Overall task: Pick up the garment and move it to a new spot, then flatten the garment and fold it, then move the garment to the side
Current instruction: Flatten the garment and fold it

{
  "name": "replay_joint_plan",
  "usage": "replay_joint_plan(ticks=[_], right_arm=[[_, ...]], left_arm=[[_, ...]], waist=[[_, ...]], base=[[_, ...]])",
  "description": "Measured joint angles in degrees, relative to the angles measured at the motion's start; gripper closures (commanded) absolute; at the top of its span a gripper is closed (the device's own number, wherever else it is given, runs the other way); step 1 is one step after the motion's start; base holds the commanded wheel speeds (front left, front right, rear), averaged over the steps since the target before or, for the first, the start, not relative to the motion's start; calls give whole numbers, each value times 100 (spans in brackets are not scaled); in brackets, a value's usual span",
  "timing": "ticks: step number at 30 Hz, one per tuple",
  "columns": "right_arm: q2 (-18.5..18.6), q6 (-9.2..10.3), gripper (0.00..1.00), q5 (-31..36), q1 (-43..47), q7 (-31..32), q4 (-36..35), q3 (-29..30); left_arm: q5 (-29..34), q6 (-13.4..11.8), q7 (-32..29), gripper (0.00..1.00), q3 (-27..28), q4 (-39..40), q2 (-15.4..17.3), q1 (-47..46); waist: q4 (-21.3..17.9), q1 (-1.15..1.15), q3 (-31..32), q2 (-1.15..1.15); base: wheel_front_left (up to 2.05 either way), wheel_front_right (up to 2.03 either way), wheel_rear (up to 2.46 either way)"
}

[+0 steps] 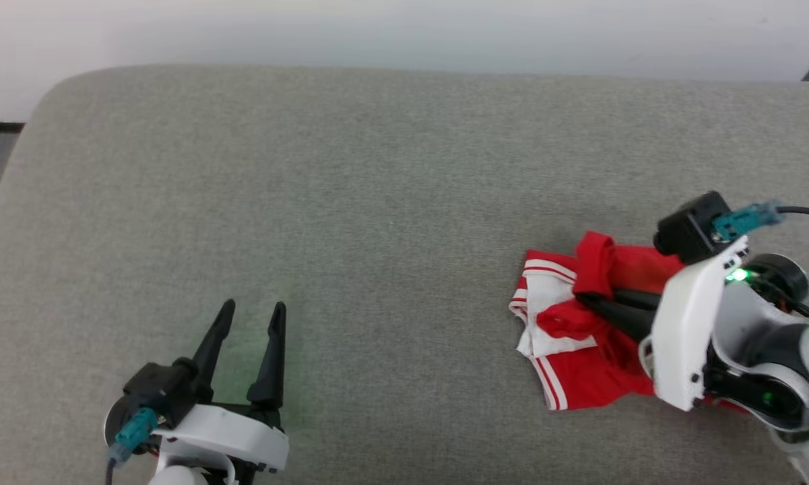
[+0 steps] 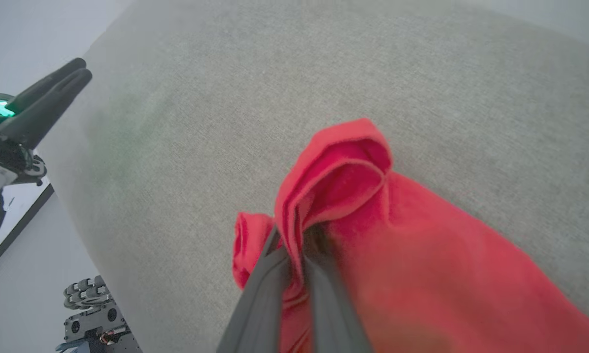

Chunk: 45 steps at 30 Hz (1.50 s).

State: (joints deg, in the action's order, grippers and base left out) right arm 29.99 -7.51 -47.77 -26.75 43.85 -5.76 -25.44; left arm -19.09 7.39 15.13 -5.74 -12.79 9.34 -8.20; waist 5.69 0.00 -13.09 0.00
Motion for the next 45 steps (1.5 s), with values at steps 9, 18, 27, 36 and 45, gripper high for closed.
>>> replay_joint_plan(ticks=[9,18,27,36,45], right_arm=[[-207,0,100,210,-309,-370,901,-845],[-310,0,12,124,-531,-1115,1499,-1366],[-75,0,0,-221,-735,-1895,1460,-1239],[271,0,0,-370,-657,-3287,1929,-1072],[126,0,0,-23,-349,-5004,3272,-396]], left_arm=[[-65,0,0,0,-78,-100,-87,-73],[-104,1,0,0,-57,-141,-94,-86],[-115,1,0,0,-69,-167,10,-72],[-263,0,0,0,-154,-374,135,-91],[-300,0,0,0,153,-580,166,5]], waist=[[269,0,-109,0],[269,0,-93,0],[-84,0,65,0],[-522,0,264,0],[-826,0,616,0]], base=[[0,0,0],[0,0,0],[0,0,0],[0,0,0],[0,0,0]])
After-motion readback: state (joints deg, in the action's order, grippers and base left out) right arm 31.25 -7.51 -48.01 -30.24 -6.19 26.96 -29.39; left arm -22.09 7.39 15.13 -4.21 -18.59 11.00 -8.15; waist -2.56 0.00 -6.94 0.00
